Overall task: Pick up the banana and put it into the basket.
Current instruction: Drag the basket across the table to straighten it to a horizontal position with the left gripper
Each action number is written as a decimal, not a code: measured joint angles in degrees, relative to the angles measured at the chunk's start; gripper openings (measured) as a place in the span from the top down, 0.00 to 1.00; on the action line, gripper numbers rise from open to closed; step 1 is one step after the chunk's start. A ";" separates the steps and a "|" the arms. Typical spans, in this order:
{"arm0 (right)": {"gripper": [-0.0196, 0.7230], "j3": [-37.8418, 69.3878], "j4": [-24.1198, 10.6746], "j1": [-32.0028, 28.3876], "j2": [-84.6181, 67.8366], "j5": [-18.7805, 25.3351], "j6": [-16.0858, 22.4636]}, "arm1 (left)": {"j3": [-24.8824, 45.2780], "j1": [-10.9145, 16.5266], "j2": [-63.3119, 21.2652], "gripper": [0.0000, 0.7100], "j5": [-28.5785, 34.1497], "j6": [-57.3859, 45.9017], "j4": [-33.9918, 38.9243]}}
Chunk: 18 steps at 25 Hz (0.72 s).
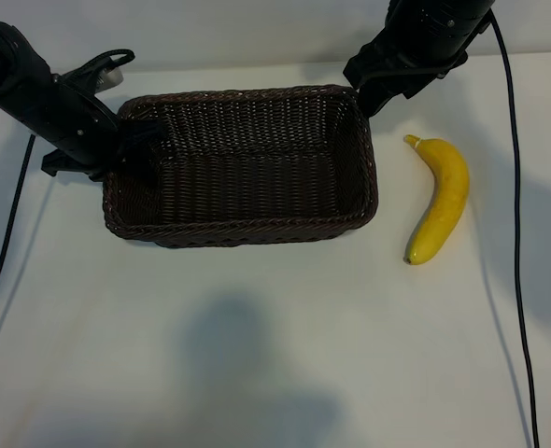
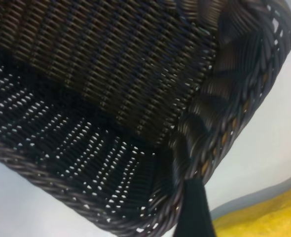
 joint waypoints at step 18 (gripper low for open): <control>0.25 0.00 0.00 0.00 0.00 0.00 -0.06 | -0.04 0.00 0.00 0.22 4.16 0.01 -2.54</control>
